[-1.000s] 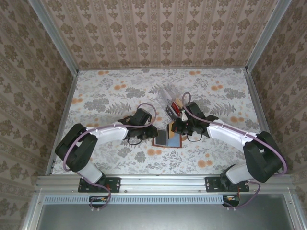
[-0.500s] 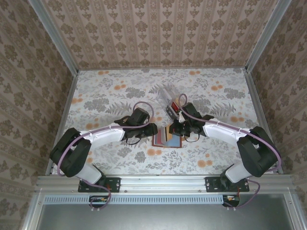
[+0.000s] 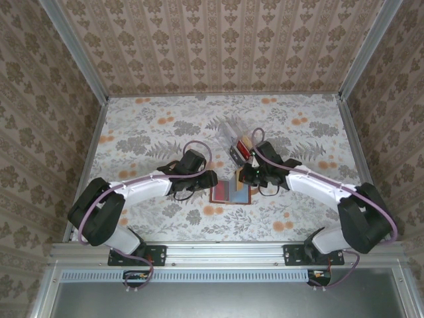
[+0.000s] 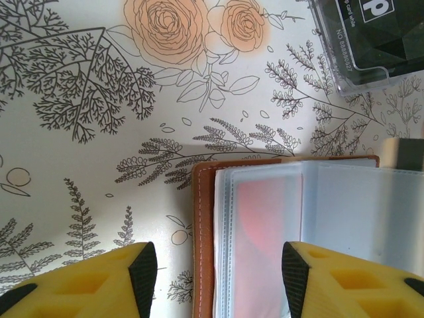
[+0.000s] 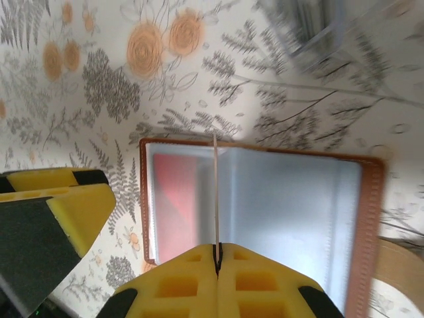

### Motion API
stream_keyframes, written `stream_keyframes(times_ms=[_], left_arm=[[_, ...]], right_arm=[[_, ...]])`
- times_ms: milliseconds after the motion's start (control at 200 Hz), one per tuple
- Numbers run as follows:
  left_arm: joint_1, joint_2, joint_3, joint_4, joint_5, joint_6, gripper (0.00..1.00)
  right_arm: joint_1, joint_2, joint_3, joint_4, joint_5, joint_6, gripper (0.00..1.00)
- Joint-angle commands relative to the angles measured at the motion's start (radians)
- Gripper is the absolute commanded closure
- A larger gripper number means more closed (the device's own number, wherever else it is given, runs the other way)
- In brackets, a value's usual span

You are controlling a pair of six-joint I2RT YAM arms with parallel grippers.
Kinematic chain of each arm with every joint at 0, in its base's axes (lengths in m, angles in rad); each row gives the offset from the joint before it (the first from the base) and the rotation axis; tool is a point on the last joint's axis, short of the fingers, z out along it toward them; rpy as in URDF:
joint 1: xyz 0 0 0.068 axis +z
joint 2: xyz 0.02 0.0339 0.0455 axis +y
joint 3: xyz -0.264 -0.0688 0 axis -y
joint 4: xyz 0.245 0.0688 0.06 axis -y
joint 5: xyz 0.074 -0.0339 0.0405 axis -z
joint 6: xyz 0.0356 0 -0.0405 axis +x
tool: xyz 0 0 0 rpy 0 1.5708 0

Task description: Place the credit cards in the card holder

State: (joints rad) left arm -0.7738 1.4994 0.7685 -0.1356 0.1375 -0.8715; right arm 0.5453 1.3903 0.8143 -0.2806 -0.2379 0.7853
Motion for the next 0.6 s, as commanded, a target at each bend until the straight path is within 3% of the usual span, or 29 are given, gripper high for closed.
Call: stream_keyframes(times_ms=[0,130,240,410,595], left_arm=[[-0.007,0.019,0.026,-0.018,0.010,0.020,0.45],[-0.008,0.046,0.034,-0.014,0.034,0.031,0.44],[-0.010,0.073,0.042,-0.005,0.056,0.034,0.45],[-0.018,0.102,0.050,0.007,0.068,0.032,0.49],[-0.018,0.116,0.054,-0.012,0.058,0.045,0.53]], right_arm=[[-0.019,-0.110,-0.005,-0.103,0.124,-0.027,0.95],[-0.025,-0.170,-0.006,-0.092,0.109,-0.033,0.96],[-0.014,-0.191,-0.072,0.050,0.043,0.018,0.95],[0.011,-0.093,-0.114,0.204,-0.106,0.073,0.95],[0.016,-0.007,-0.176,0.316,-0.125,0.117,0.96]])
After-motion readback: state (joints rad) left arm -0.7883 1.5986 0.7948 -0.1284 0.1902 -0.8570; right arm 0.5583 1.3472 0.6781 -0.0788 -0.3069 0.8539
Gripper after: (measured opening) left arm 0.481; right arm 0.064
